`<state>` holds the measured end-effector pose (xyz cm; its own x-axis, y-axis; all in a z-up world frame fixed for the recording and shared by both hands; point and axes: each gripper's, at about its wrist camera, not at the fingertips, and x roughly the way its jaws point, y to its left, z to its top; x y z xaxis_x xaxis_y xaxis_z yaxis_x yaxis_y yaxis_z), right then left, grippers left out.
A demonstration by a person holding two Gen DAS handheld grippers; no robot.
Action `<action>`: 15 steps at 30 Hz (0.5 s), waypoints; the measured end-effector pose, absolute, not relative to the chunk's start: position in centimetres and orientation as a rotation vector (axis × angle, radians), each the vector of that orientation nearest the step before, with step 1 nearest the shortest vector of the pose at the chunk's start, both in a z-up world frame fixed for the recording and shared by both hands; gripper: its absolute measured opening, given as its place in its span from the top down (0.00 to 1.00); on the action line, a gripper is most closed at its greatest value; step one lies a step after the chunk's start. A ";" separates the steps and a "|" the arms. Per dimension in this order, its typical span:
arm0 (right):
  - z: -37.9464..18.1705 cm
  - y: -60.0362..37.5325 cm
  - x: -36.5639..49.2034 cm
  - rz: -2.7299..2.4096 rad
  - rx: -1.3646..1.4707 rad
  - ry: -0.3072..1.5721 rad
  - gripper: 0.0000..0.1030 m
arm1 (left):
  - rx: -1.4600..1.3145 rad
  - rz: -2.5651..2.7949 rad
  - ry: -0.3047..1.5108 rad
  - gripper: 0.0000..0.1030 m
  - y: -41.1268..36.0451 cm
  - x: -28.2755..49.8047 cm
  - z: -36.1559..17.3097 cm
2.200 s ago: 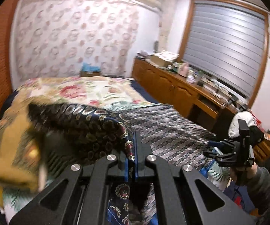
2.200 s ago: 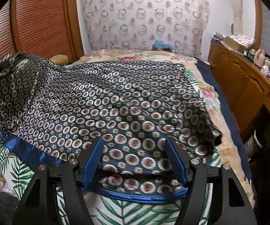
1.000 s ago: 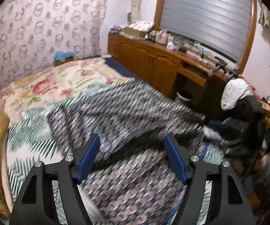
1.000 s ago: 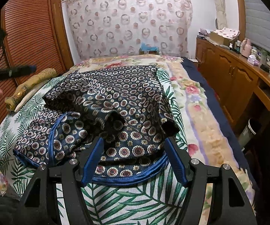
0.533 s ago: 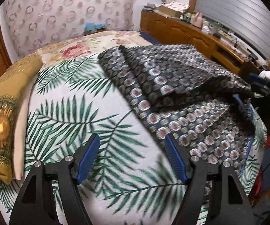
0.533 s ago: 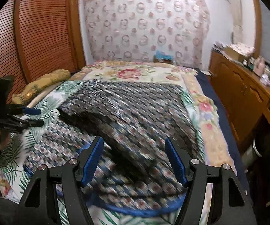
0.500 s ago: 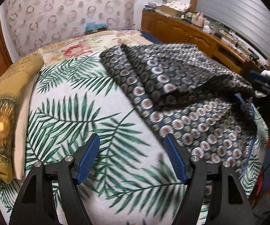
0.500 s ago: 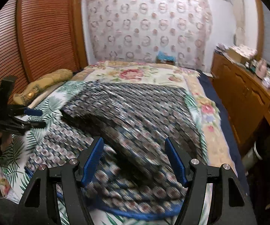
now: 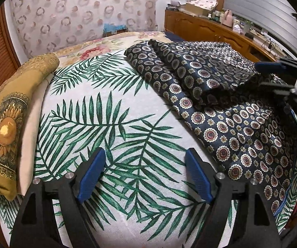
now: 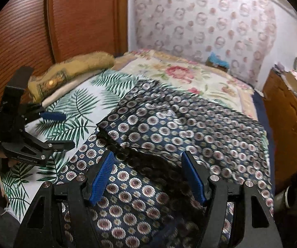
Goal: Fold small clothes
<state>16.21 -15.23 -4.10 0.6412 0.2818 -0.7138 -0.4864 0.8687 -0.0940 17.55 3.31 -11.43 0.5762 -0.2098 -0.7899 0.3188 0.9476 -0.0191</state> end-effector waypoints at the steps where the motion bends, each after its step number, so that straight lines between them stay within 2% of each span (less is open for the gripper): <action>1: -4.5 -14.9 16.8 0.446 -0.306 0.774 0.32 | 0.133 -0.313 0.908 0.18 3.1 17.5 -11.4; 3: -5.2 -14.3 18.1 0.442 -0.332 0.804 0.32 | 0.144 -0.321 0.914 0.11 2.8 17.6 -11.5; 15: -8.4 -12.0 21.9 0.434 -0.447 0.894 0.32 | 0.141 -0.319 0.914 0.11 2.8 17.6 -11.5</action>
